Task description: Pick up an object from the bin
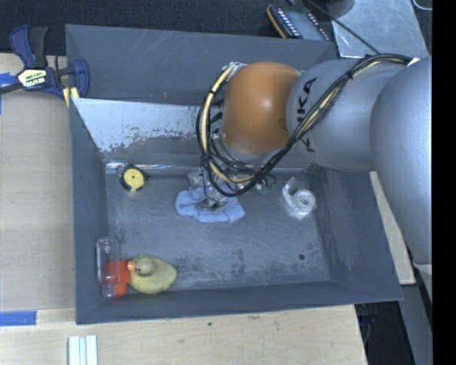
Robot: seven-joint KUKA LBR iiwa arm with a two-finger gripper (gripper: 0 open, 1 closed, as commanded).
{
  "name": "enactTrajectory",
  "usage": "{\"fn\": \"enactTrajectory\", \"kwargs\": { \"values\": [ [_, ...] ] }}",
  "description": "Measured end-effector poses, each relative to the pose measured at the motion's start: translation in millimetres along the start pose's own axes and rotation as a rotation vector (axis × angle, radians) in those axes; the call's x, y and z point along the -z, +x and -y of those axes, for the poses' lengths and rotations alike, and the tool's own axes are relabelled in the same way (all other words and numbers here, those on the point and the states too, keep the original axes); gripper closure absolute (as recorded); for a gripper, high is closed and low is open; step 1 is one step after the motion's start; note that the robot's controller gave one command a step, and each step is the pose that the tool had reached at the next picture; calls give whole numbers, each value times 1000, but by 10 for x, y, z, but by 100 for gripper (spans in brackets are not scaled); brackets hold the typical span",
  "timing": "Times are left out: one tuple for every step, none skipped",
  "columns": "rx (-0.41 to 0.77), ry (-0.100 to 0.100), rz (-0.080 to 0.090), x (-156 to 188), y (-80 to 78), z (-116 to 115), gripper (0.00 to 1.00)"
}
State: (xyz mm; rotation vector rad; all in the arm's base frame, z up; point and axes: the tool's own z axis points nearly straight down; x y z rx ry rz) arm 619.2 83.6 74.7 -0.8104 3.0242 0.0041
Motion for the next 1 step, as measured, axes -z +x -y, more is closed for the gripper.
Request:
{"fn": "enactTrajectory", "kwargs": {
  "values": [
    [-1, 1, 3, 49, -5, 1, 100]
  ]
}}
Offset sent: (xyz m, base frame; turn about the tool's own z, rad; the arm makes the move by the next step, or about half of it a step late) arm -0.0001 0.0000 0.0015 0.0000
